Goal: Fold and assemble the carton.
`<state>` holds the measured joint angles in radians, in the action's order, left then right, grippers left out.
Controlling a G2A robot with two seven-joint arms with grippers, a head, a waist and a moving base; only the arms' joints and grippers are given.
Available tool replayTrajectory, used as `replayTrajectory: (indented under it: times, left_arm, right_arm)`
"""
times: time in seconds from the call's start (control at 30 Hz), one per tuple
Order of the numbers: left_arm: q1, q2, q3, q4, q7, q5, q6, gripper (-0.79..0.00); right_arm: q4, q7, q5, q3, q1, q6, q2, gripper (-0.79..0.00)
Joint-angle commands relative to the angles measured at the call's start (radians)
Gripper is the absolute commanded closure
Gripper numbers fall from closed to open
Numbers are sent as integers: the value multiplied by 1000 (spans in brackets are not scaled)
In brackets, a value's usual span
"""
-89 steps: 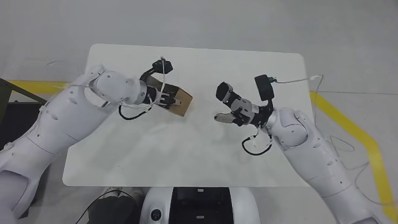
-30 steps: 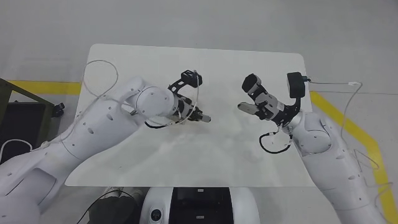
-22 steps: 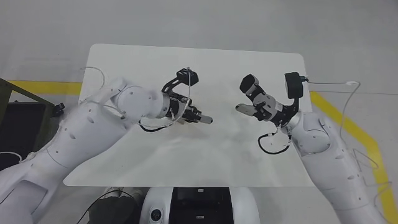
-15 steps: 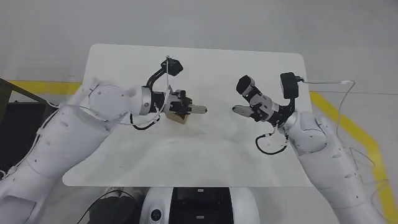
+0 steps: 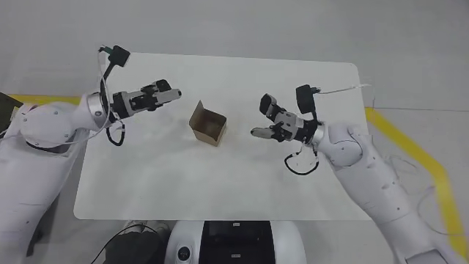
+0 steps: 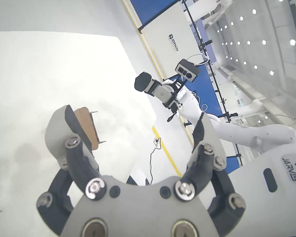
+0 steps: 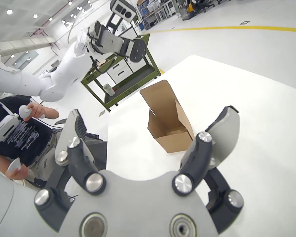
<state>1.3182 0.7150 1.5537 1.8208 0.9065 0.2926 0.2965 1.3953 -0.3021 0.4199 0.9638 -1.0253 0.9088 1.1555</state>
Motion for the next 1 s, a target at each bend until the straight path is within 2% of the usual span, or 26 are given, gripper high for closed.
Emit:
replayTrajectory:
  times: [0.0, 0.17, 0.3, 0.47, 0.67, 0.8, 0.9, 0.97]
  left_arm:
    - [25, 2, 28, -27, -40, -9, 93, -785]
    - [63, 7, 53, -78, -115, -134, 290, -785]
    - [88, 11, 74, -101, -194, -275, 365, -785]
    - [103, 11, 89, -123, -201, -382, 390, -785]
    - [107, 12, 100, -157, -224, -416, 412, -785]
    - [107, 12, 100, -157, -224, -416, 412, -785]
    - [107, 12, 100, -157, -224, -416, 412, -785]
    - [107, 12, 100, -157, -224, -416, 412, -785]
  right_arm:
    - [-25, 34, 71, -36, 35, -25, 16, -785]
    - [-91, 114, 199, -111, 106, -25, 52, -785]
    - [-145, 168, 266, -142, 149, 8, 71, -785]
    - [-160, 177, 273, -147, 159, 12, 75, -785]
    - [-157, 175, 277, -146, 158, 8, 75, -785]
    - [-128, 117, 337, -151, 164, 13, 72, -785]
    - [-165, 110, 374, -173, 188, 46, 80, -785]
    - [-222, 142, 358, -189, 203, 30, 93, -785]
